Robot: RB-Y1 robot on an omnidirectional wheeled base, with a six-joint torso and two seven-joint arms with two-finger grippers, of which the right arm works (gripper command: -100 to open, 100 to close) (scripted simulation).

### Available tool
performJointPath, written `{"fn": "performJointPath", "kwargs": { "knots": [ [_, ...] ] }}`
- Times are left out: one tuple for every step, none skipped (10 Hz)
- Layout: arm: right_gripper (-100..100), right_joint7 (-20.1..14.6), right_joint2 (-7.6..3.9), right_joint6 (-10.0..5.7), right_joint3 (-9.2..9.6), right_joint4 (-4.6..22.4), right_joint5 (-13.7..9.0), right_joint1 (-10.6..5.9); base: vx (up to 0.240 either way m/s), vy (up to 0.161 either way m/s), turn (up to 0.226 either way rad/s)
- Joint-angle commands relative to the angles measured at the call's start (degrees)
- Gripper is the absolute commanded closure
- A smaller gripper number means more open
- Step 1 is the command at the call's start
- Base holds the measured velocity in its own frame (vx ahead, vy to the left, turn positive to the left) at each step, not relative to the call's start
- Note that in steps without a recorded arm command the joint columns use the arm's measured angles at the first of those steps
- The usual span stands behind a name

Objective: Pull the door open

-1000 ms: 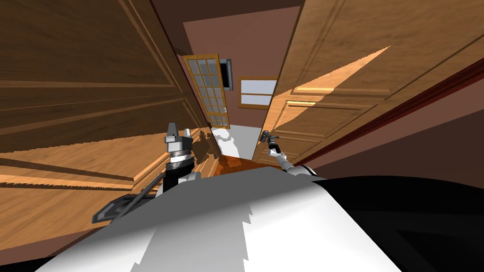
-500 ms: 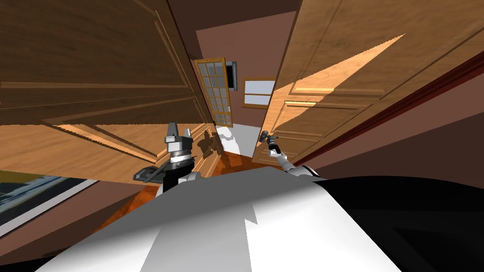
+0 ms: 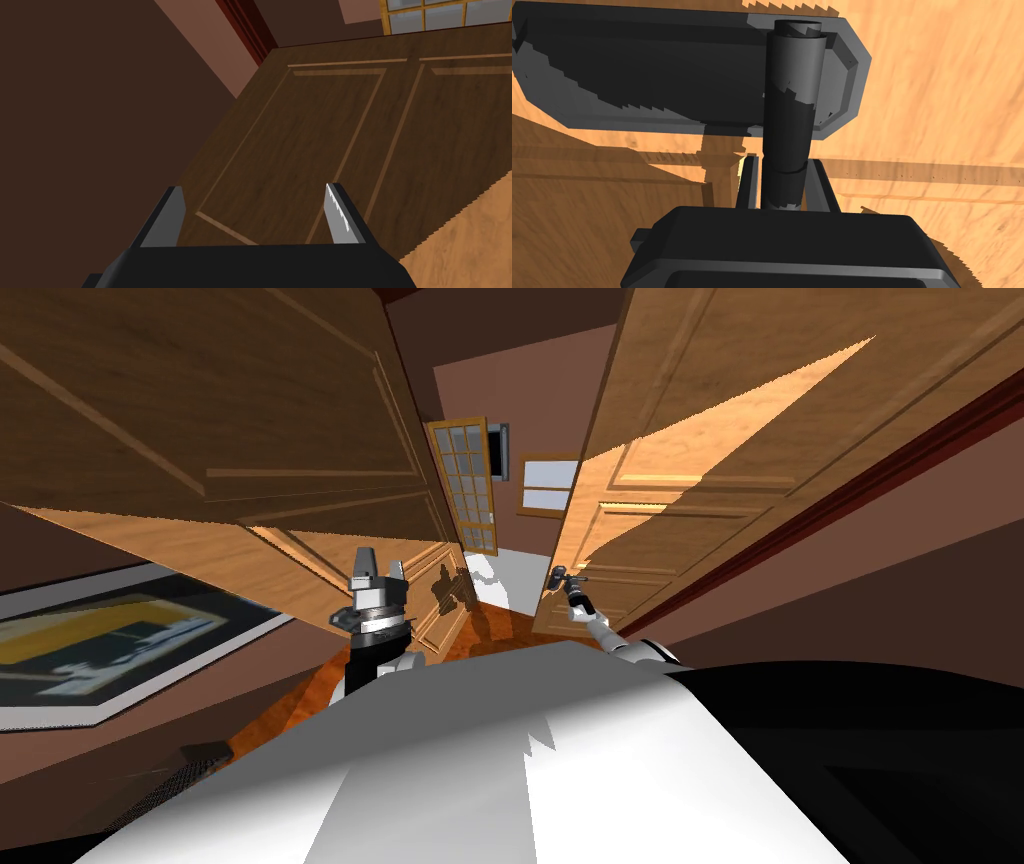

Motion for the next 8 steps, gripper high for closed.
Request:
{"fn": "performJointPath", "kwargs": {
  "knots": [
    [100, -0.7, -0.62, -0.23, 0.98, -0.6, 0.0, 0.40, -0.167, -0.069, 0.113],
    [100, -1.1, -0.97, -0.37, 1.53, -0.9, -0.1, 0.63, -0.236, -0.049, 0.146],
    [100, -1.6, -1.36, -0.51, 2.15, -1.3, -0.1, 0.88, -0.216, -0.060, 0.113],
    [100, -2.1, -1.77, -0.67, 2.81, -1.7, -0.1, 1.15, -0.180, -0.081, 0.113],
    [100, -2.5, -2.19, -0.83, 3.47, -2.1, -0.1, 1.43, -0.224, -0.074, 0.125],
    [100, -3.0, -2.60, -0.99, 4.12, -2.5, -0.1, 1.69, -0.228, -0.082, 0.124],
    [100, -3.7, -3.15, -1.19, 5.00, -3.1, -0.2, 2.05, -0.245, -0.094, 0.120],
    [100, -4.2, -3.57, -1.35, 5.66, -3.5, -0.2, 2.33, -0.261, -0.090, 0.133]
  ]
}}
